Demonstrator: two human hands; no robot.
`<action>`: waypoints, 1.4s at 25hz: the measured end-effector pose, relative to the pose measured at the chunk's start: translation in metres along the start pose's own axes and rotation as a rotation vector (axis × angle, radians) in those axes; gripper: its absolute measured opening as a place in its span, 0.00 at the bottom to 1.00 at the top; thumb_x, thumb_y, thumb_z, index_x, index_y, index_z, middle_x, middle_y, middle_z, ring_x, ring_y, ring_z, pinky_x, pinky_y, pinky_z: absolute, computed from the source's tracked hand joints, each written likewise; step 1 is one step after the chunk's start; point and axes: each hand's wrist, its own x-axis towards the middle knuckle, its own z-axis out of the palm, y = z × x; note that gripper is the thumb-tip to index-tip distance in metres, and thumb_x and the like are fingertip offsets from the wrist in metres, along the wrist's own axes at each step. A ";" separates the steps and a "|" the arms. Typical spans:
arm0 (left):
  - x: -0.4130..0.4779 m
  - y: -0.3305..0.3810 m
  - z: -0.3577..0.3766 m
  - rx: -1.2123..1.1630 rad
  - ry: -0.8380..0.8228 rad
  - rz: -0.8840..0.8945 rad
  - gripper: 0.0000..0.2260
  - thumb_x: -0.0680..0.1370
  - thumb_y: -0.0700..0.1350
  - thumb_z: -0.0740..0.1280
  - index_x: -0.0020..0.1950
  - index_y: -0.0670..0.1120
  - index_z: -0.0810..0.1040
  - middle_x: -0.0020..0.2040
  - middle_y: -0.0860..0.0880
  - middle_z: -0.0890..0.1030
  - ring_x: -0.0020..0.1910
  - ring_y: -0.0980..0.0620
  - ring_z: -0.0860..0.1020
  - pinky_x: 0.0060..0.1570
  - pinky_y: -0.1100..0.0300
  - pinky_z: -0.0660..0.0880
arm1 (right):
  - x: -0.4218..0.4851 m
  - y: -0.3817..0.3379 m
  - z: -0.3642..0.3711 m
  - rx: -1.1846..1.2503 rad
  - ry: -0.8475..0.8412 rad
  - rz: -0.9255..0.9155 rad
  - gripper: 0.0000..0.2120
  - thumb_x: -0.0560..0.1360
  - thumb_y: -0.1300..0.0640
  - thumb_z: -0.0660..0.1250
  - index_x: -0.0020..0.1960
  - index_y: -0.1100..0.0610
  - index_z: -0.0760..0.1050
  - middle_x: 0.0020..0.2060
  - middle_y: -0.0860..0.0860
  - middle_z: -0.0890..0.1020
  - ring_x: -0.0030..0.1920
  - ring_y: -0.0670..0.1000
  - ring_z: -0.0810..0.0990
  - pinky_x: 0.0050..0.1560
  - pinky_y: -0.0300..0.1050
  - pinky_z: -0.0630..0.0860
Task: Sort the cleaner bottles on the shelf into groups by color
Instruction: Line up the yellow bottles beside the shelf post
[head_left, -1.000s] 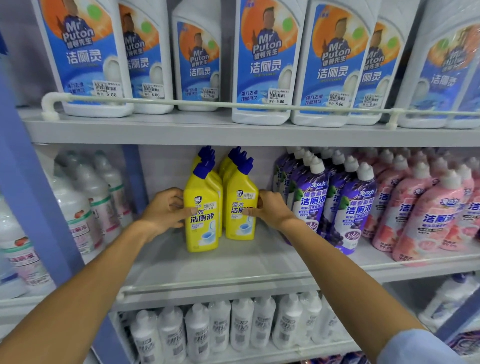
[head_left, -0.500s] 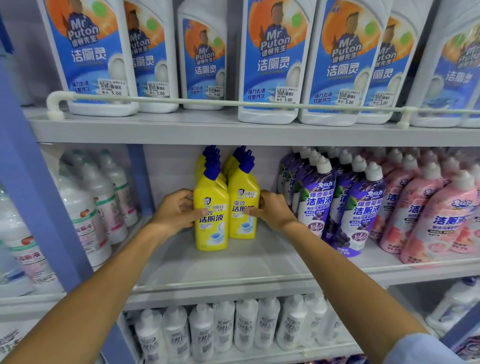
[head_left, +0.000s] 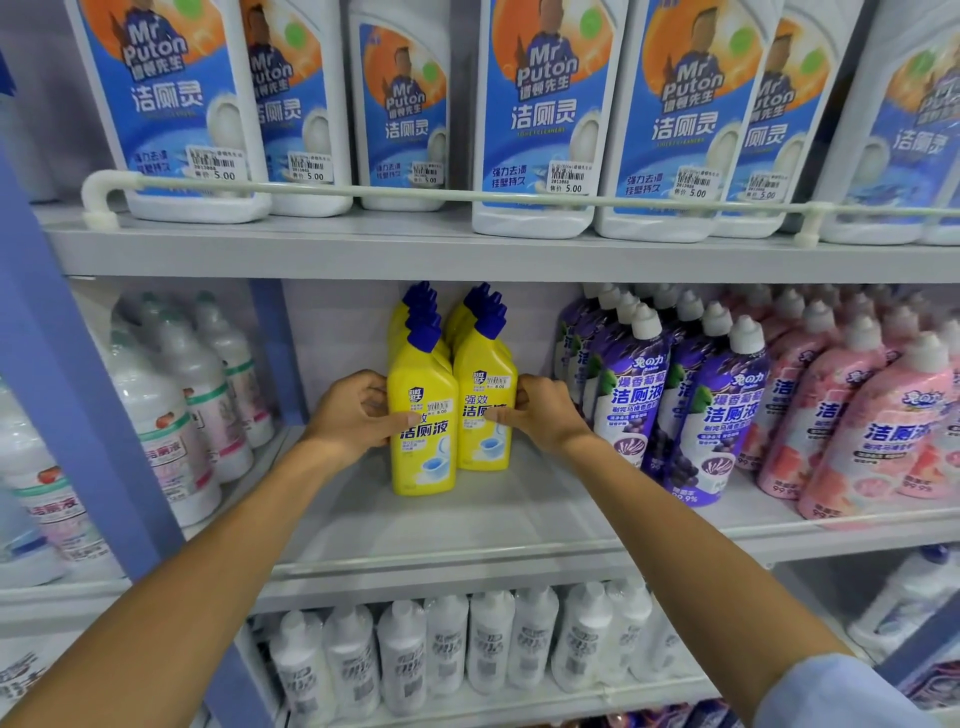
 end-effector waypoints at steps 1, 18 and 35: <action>0.000 -0.002 0.000 0.018 0.005 0.005 0.18 0.67 0.36 0.81 0.52 0.40 0.78 0.44 0.46 0.84 0.37 0.54 0.84 0.37 0.53 0.83 | 0.000 0.001 0.001 0.009 0.005 0.005 0.22 0.69 0.44 0.79 0.53 0.59 0.81 0.47 0.53 0.87 0.46 0.51 0.86 0.52 0.50 0.82; 0.004 -0.006 -0.004 0.176 -0.048 0.079 0.17 0.66 0.34 0.81 0.49 0.42 0.78 0.38 0.59 0.86 0.37 0.59 0.84 0.36 0.69 0.78 | 0.000 -0.005 -0.002 -0.107 0.005 0.038 0.20 0.69 0.41 0.78 0.44 0.56 0.78 0.42 0.53 0.86 0.43 0.54 0.83 0.44 0.47 0.79; -0.018 -0.005 0.006 0.392 0.037 -0.012 0.16 0.68 0.54 0.78 0.50 0.51 0.78 0.51 0.47 0.86 0.50 0.44 0.84 0.54 0.46 0.81 | -0.025 -0.025 -0.015 -0.266 -0.071 0.130 0.22 0.76 0.40 0.69 0.59 0.58 0.77 0.55 0.58 0.83 0.55 0.60 0.81 0.55 0.52 0.78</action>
